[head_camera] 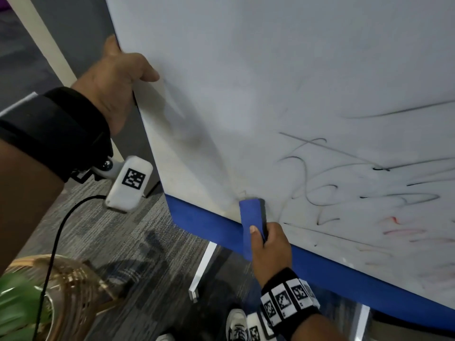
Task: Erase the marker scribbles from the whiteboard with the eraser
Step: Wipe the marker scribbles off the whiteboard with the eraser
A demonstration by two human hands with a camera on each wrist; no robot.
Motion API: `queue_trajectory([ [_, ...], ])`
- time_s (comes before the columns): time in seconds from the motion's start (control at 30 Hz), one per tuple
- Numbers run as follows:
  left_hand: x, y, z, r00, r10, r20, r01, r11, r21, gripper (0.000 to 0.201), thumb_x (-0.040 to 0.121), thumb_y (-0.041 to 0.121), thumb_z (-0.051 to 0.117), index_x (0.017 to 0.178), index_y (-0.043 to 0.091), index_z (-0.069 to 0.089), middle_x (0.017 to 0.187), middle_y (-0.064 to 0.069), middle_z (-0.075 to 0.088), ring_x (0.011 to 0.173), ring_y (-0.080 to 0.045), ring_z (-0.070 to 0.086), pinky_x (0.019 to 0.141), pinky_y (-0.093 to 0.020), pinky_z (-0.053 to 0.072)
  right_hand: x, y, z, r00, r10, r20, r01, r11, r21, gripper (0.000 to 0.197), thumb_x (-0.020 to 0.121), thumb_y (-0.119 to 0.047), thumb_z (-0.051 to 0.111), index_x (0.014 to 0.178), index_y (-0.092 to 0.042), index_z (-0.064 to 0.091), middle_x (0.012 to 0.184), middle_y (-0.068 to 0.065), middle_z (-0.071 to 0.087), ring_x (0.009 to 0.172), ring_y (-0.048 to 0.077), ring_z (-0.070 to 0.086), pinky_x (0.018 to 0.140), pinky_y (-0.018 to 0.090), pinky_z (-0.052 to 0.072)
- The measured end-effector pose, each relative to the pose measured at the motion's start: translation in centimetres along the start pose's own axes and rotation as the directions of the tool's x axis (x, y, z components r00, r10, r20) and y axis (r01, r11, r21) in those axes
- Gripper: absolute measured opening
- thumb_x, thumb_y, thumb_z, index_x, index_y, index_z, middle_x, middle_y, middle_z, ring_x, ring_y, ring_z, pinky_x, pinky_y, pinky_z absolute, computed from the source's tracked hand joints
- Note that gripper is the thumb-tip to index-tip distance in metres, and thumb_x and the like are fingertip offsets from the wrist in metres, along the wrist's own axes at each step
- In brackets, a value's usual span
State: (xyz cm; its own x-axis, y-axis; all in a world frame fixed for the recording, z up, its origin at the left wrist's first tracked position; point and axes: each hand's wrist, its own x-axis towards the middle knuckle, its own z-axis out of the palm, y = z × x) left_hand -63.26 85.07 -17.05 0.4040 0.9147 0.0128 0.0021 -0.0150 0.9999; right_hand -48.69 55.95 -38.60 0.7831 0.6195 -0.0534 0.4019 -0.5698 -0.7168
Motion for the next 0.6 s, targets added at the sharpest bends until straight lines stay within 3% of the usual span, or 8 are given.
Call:
queue_trajectory([
  [0.07, -0.2, -1.4, 0.2, 1.0, -0.03, -0.001, 0.03, 1.0, -0.01, 0.058, 0.064, 0.016, 0.057, 0.122, 0.022, 0.048, 0.119, -0.002, 0.063, 0.118, -0.031, 0.062, 0.084, -0.039, 0.054, 0.2, -2.4, -0.2, 0.994, -0.101, -0.037, 0.101, 0.995, 0.023, 0.024, 0.095, -0.035, 0.056, 0.08, -0.019, 0.045, 0.077, -0.011, 0.049, 0.069, 0.004, 0.046, 0.059, 0.013, 0.032],
  [0.17, -0.3, -3.6, 0.3, 0.998, -0.057, 0.001, 0.057, 0.998, -0.032, 0.049, 0.066, 0.014, 0.056, 0.114, 0.025, 0.049, 0.111, -0.002, 0.062, 0.1, -0.025, 0.066, 0.074, -0.037, 0.053, 1.6, -3.8, -0.2, 0.98, -0.198, -0.028, 0.198, 0.98, -0.008, 0.02, 0.095, -0.038, 0.055, 0.092, -0.019, 0.05, 0.085, -0.014, 0.049, 0.072, 0.004, 0.043, 0.063, 0.014, 0.031],
  [0.27, -0.2, -5.5, 0.1, 0.997, -0.075, -0.006, 0.074, 0.997, -0.035, 0.055, 0.064, 0.014, 0.059, 0.118, 0.021, 0.05, 0.117, -0.008, 0.063, 0.109, -0.029, 0.065, 0.079, -0.037, 0.053, 2.7, 0.1, 0.0, 0.99, -0.127, 0.066, 0.134, 0.983, -0.125, 0.031, 0.095, -0.039, 0.055, 0.104, -0.009, 0.056, 0.097, 0.0, 0.057, 0.086, 0.017, 0.053, 0.072, 0.031, 0.042],
  [0.4, -0.1, -7.6, -0.5, 0.994, -0.102, 0.026, 0.103, 0.995, -0.009, 0.086, 0.054, 0.018, 0.065, 0.138, 0.008, 0.046, 0.132, -0.02, 0.06, 0.116, -0.034, 0.064, 0.076, -0.032, 0.054, 1.2, 4.0, 0.3, 0.982, 0.105, 0.16, -0.067, 0.971, -0.228, 0.03, 0.096, -0.04, 0.053, 0.105, -0.011, 0.053, 0.1, 0.005, 0.057, 0.093, 0.029, 0.057, 0.07, 0.032, 0.039],
  [0.6, 0.2, -9.0, -0.9, 0.995, -0.091, 0.03, 0.09, 0.995, 0.032, 0.087, 0.053, 0.023, 0.068, 0.136, 0.008, 0.048, 0.13, -0.018, 0.062, 0.116, -0.033, 0.065, 0.091, -0.043, 0.055, 2.4, -2.0, 0.3, 0.988, -0.152, 0.037, 0.154, 0.987, -0.038, 0.025, 0.096, -0.04, 0.054, 0.103, -0.016, 0.053, 0.094, -0.01, 0.05, 0.082, 0.008, 0.047, 0.071, 0.023, 0.036],
])
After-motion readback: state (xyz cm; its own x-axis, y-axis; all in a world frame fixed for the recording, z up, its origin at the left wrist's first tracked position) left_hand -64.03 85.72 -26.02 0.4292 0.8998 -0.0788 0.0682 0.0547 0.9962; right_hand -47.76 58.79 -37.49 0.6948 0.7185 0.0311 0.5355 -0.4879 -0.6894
